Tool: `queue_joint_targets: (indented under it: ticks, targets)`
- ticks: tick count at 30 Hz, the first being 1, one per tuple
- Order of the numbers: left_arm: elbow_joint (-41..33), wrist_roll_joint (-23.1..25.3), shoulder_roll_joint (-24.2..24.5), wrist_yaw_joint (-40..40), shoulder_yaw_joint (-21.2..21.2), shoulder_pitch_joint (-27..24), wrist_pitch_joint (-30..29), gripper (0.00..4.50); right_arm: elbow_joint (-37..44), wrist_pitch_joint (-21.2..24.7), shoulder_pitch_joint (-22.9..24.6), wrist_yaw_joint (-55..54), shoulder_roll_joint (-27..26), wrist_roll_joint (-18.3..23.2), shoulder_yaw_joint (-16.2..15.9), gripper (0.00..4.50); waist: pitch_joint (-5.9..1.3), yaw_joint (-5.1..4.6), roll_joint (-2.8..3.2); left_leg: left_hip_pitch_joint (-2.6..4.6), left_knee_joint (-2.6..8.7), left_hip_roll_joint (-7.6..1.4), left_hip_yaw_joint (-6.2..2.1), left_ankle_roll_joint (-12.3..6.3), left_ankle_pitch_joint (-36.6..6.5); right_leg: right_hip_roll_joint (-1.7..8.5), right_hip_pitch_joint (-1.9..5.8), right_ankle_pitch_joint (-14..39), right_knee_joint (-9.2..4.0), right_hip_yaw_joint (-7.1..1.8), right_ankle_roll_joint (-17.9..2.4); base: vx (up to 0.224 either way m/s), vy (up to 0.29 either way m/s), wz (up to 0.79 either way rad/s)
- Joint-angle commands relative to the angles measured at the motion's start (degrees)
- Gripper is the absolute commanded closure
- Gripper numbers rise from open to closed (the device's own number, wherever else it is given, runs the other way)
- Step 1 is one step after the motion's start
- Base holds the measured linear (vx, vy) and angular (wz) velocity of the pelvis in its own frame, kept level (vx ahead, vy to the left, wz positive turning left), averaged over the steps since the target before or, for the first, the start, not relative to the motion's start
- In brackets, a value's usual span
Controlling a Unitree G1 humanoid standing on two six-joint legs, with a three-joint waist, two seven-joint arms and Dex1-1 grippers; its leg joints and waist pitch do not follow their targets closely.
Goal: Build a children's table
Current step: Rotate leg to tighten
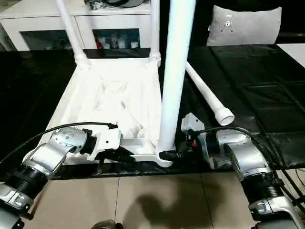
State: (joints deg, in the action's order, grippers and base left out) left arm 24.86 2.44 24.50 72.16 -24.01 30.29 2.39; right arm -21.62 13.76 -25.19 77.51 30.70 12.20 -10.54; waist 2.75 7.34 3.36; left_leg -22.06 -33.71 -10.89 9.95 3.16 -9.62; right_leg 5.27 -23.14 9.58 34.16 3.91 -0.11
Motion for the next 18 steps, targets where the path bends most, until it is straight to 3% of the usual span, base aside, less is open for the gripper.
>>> queue_joint_targets:
  ticks: [1, 4, 6, 9, 10, 11, 15, 18]
  targets:
    - [-0.9, 0.4, -0.4, 2.6, -2.2, -0.3, -0.1, 4.50, 0.3, 1.5, 0.2, 1.1, -0.2, 1.6, 0.2, 1.85, -3.87, -0.18, -1.12, 0.91, 3.75, -2.27, -0.28, -3.64, -12.4, 3.08, 2.67, 12.3, -3.39, -2.16, -13.6, 0.000, 0.000, 0.00]
    - [-2.2, -0.3, -1.1, 1.3, -1.5, -0.7, -2.8, 4.50, 1.1, 2.2, 0.8, -0.6, -1.3, 2.4, 0.9, 1.85, -3.77, -0.13, -1.21, 0.96, 3.82, -2.36, -0.28, -3.62, -12.5, 3.12, 2.57, 13.2, -3.47, -2.17, -13.5, 0.000, 0.000, 0.00]
    - [-4.4, -1.3, -3.4, -3.3, 0.4, -1.2, -9.5, 4.50, 2.0, 4.8, 1.4, -8.4, -5.1, 2.1, 2.2, 1.86, -3.63, -0.13, -1.23, 1.00, 3.95, -2.38, -0.32, -3.27, -12.9, 3.09, 2.49, 14.5, -3.57, -2.18, -13.2, 0.000, 0.000, 0.00]
    - [-5.7, -1.7, -5.3, -6.9, 1.7, -1.4, -13.8, 4.50, 0.7, 5.2, 1.0, -17.5, -8.9, 0.2, 3.6, 1.86, -3.15, -1.23, -1.33, 0.97, 4.44, -2.03, -0.50, -1.24, -16.4, 3.09, 2.35, 20.5, -4.22, -2.10, -11.5, 0.000, 0.000, 0.00]
    - [-5.7, -1.7, -5.3, -6.9, 1.7, -1.4, -13.8, 4.50, 0.7, 5.2, 1.0, -17.5, -8.9, 0.2, 3.6, 1.86, -3.02, -1.91, -1.40, 0.88, 4.63, -1.85, -0.78, -0.25, -18.3, 3.15, 2.45, 23.9, -4.57, -1.95, -9.9, 0.000, 0.000, 0.00]
    - [-5.7, -1.7, -5.3, -6.9, 1.7, -1.4, -13.8, 4.50, 0.7, 5.2, 1.0, -17.5, -8.9, 0.2, 3.6, 1.86, -3.03, -2.17, -1.46, 1.01, 4.66, -1.83, -0.78, -0.17, -18.9, 3.13, 2.36, 24.7, -4.77, -1.96, -9.5, 0.000, 0.000, 0.00]
    - [-4.9, 0.8, -15.7, -23.6, 4.6, 0.2, -24.9, 4.50, -1.9, 8.3, 0.1, -40.2, -20.7, -3.0, 7.3, 1.86, -2.78, -3.53, -1.45, 0.95, 4.79, -1.66, -0.92, 0.73, -19.5, 3.09, 2.21, 25.5, -5.03, -1.87, -9.4, 0.000, 0.000, 0.00]
    - [-3.5, 1.9, -18.9, -28.2, 5.0, 1.1, -25.8, 4.50, -3.0, 8.8, -0.5, -47.0, -24.0, -3.8, 8.6, 1.86, -2.76, -4.33, -1.36, 1.10, 4.78, -1.37, -1.06, 0.68, -20.8, 3.02, 2.12, 28.9, -5.70, -1.72, -7.4, 0.000, 0.000, 0.00]
